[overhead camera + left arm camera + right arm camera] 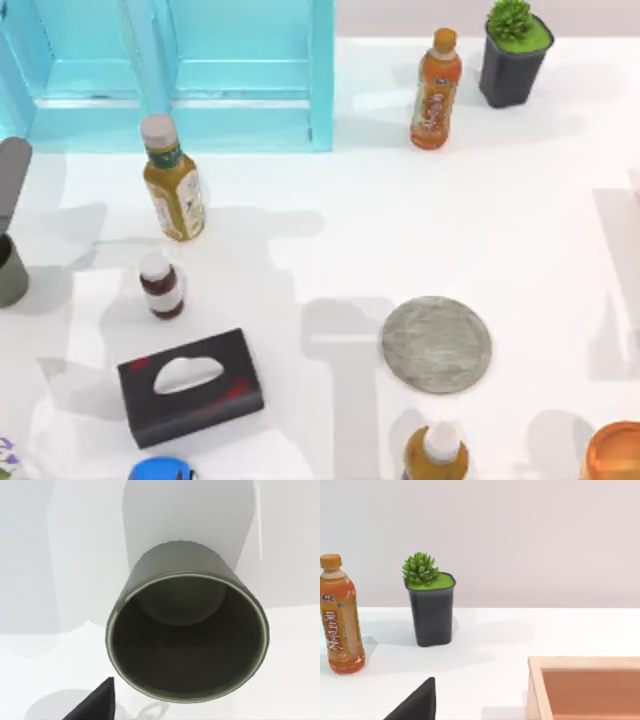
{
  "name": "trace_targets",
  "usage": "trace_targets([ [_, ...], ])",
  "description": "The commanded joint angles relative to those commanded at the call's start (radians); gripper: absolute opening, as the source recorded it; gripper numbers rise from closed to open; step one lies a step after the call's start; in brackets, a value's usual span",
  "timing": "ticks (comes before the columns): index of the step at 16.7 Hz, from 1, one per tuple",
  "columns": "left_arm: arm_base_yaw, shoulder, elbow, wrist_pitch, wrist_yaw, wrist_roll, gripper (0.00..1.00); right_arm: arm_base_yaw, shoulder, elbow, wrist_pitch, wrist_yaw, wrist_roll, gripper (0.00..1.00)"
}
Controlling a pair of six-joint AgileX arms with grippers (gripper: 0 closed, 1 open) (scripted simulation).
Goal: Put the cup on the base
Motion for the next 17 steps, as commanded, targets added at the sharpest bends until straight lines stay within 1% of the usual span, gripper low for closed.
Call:
trace_targets([
  [3, 0.001, 0.035, -0.095, 0.140, 0.000, 0.001, 1.00, 0.000, 0.000, 0.000, 0.000, 0.000, 0.000, 1.00],
  [5, 0.001, 0.053, -0.146, 0.202, 0.000, 0.002, 1.00, 0.000, 0.000, 0.000, 0.000, 0.000, 0.000, 1.00],
  [10, 0.002, 0.061, -0.163, 0.223, 0.000, 0.003, 1.00, 0.000, 0.000, 0.000, 0.000, 0.000, 0.000, 1.00],
  [17, 0.002, 0.061, -0.163, 0.223, 0.000, 0.003, 0.47, 0.000, 0.000, 0.000, 0.000, 0.000, 0.000, 1.00],
])
